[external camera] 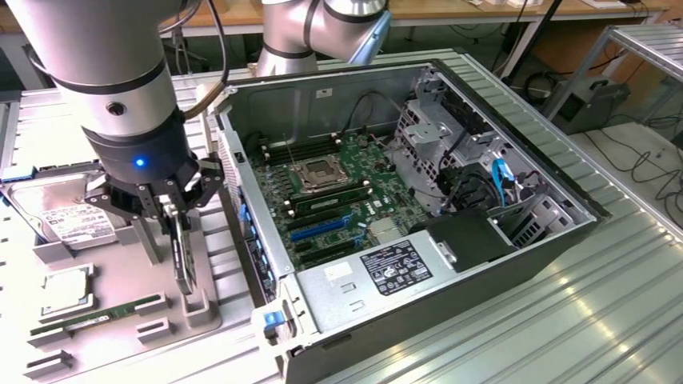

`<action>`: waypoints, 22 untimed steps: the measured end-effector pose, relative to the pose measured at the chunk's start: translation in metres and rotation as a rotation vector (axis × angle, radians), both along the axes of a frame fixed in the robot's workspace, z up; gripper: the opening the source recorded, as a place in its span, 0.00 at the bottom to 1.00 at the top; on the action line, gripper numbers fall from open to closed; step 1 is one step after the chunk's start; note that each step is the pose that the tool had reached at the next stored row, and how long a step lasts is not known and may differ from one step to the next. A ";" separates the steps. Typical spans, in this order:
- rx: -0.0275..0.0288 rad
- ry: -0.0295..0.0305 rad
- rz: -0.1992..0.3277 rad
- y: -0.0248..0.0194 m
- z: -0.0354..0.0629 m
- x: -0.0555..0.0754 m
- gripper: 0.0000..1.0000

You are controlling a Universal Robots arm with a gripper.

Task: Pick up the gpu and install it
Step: 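Pick up the gpu and move the gpu toward the slot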

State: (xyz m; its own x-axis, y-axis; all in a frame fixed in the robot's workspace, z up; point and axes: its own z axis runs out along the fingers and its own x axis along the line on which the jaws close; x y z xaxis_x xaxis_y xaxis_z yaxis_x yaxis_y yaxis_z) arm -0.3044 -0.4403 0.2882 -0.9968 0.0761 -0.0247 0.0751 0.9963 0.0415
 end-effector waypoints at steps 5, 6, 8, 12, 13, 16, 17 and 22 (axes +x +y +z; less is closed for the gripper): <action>-0.0001 0.0001 0.000 0.0000 0.0013 0.000 0.27; 0.0000 0.0000 0.000 0.0000 0.0014 0.000 0.27; 0.0000 0.0000 0.000 0.0000 0.0019 0.000 0.27; 0.0001 -0.0001 0.000 0.0001 0.0028 0.000 0.27; 0.0000 0.0000 0.000 0.0000 0.0031 0.000 0.27; -0.0001 0.0000 0.000 0.0001 0.0038 0.000 0.27; -0.0001 -0.0001 0.000 0.0001 0.0041 0.000 0.27; -0.0001 0.0001 0.000 0.0001 0.0060 0.000 0.27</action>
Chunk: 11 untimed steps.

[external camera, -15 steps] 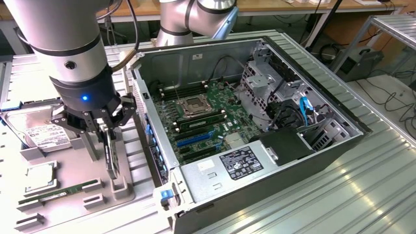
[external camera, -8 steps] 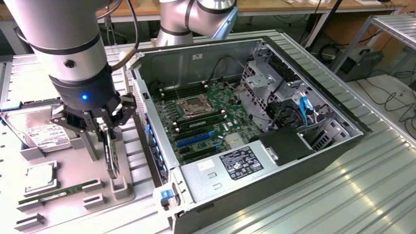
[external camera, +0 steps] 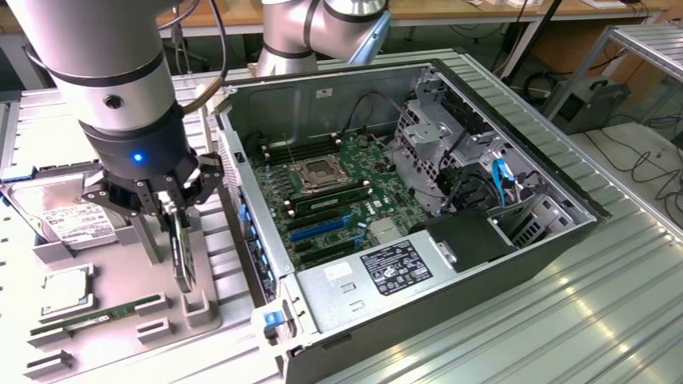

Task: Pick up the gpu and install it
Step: 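Pick up the gpu and move the gpu toward the slot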

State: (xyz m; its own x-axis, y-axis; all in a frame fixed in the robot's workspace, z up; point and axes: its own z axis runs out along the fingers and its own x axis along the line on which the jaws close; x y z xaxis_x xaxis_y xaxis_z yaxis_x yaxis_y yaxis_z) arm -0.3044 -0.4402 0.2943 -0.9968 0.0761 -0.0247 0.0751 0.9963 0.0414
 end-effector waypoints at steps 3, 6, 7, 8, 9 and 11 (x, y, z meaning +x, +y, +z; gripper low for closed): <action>0.0002 -0.0001 0.000 0.0001 0.0011 0.000 0.27; 0.0001 -0.0001 0.000 0.0001 0.0022 0.000 0.27; 0.0002 -0.0001 0.000 0.0001 0.0025 0.000 0.27; 0.0002 -0.0002 0.000 0.0001 0.0029 0.000 0.27; 0.0002 -0.0001 0.000 0.0001 0.0032 0.000 0.27; 0.0002 -0.0001 0.000 0.0001 0.0038 0.000 0.27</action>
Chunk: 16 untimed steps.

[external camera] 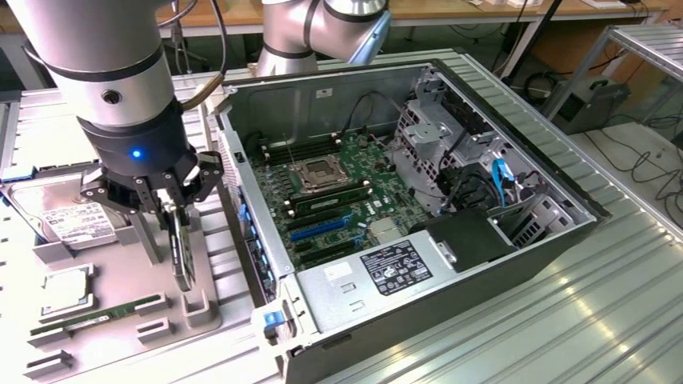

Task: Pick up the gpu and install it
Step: 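Pick up the gpu and move the gpu toward the slot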

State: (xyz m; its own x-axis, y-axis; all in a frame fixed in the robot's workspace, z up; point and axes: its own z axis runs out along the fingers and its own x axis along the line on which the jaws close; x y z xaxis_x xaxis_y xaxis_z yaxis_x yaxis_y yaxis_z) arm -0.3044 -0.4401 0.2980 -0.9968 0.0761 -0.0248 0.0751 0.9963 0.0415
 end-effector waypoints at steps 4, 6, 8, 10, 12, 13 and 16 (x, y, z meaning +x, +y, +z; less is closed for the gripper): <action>0.0000 0.0000 0.000 0.0000 0.0011 0.000 0.27; 0.0000 0.0000 0.000 0.0001 0.0016 0.000 0.27; 0.0000 0.0000 0.000 0.0001 0.0020 0.000 0.27; 0.0000 0.0000 0.000 0.0001 0.0025 0.000 0.27; -0.0001 0.0001 0.000 0.0002 0.0031 0.000 0.27; -0.0001 0.0001 0.000 0.0002 0.0034 0.000 0.27; 0.0000 0.0001 0.000 0.0002 0.0045 0.000 0.27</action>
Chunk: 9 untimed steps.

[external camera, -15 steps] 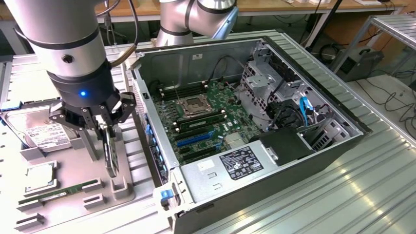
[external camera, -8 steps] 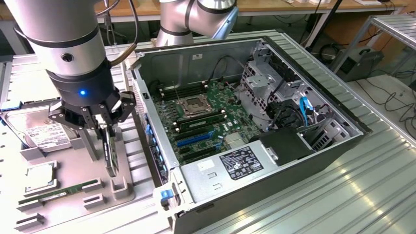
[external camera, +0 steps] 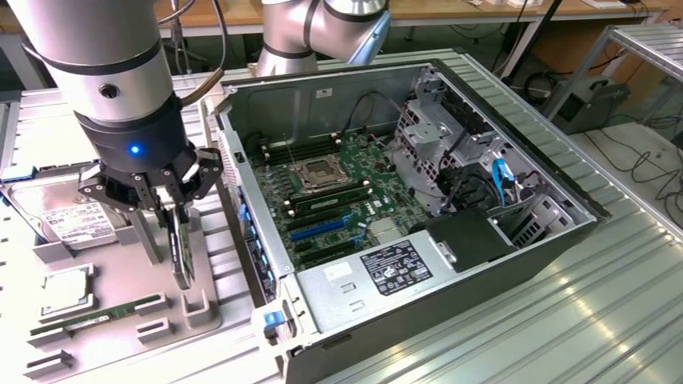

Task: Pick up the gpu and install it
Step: 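Pick up the gpu and move the gpu toward the slot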

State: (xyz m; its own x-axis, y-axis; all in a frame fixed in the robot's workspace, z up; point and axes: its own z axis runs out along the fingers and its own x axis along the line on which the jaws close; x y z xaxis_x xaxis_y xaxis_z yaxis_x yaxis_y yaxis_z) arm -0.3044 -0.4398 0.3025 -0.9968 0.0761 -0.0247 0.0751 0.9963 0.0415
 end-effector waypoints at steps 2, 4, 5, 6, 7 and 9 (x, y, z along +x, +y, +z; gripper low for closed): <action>0.0000 -0.0001 0.000 0.0000 0.0007 0.000 0.27; 0.0001 -0.0001 0.000 0.0001 0.0012 0.000 0.27; 0.0000 0.0000 0.000 0.0001 0.0015 0.000 0.27; 0.0000 0.0000 0.000 0.0001 0.0019 0.000 0.27; 0.0000 0.0000 0.000 0.0001 0.0022 0.000 0.27; 0.0000 -0.0001 0.000 0.0001 0.0028 0.000 0.27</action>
State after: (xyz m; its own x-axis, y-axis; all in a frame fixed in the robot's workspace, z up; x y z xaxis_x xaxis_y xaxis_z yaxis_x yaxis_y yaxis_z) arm -0.3044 -0.4397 0.3053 -0.9968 0.0762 -0.0248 0.0751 0.9963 0.0415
